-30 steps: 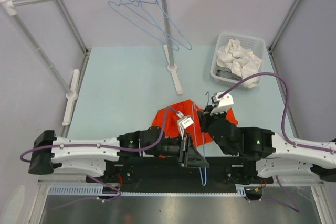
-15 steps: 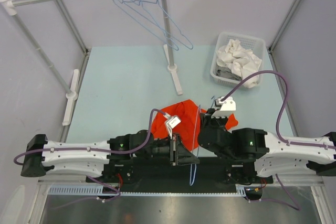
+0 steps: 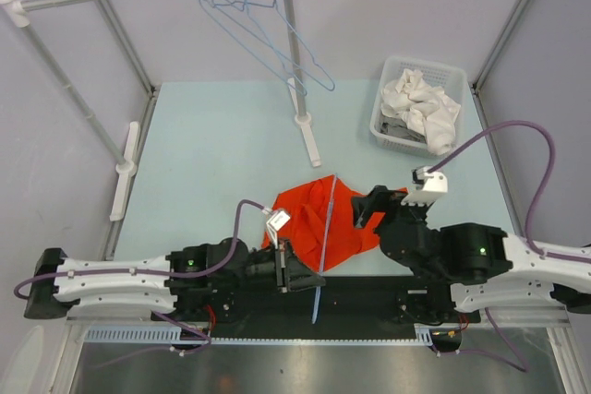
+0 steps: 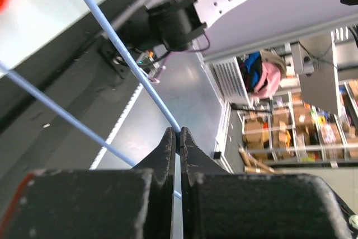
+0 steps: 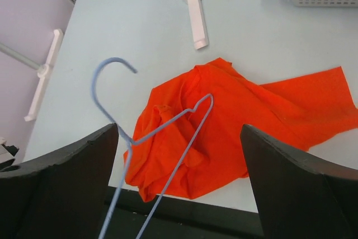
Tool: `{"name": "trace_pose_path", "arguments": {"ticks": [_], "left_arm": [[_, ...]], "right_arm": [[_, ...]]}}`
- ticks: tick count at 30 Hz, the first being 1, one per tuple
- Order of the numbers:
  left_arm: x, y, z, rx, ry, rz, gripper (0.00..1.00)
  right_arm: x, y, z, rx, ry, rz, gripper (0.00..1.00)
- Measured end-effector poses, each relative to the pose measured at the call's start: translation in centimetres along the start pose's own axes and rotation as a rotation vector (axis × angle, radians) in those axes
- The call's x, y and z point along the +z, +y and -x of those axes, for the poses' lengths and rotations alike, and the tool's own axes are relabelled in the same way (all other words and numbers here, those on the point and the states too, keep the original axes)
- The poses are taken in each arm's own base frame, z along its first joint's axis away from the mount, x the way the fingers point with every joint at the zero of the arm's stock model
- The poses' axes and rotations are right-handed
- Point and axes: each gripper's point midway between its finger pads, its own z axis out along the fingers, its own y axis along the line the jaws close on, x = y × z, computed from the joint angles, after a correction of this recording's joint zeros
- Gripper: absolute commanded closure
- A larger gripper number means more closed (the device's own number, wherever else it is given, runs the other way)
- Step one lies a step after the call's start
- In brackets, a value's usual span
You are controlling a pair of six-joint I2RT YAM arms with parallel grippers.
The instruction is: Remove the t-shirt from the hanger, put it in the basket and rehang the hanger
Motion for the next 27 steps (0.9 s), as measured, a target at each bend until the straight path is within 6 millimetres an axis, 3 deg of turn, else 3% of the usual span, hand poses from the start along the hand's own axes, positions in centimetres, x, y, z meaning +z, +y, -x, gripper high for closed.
{"name": "trace_pose_path", "arguments": {"ticks": [5, 10, 19, 27], "left_arm": [[-3.4, 0.7, 1.8, 0.001, -0.098, 0.038, 1.0], [-7.3, 1.4, 5.2, 0.044, -0.246, 0.137, 1.0], [-13.3, -3.0, 17.1, 0.231, -0.564, 0.364, 1.0], [-15.1, -2.9, 27.7, 0.37, -0.672, 0.579, 1.0]], "right_arm": [[-1.6, -2.7, 2.1, 0.08, -0.002, -0.001, 0.04], [-2.7, -5.0, 3.7, 0.125, -0.014, 0.001, 0.02], [-2.1, -4.4, 2.9, 0.044, 0.001, -0.036, 0.0], [-2.0, -3.6, 2.6, 0.027, 0.01, -0.027, 0.0]]}}
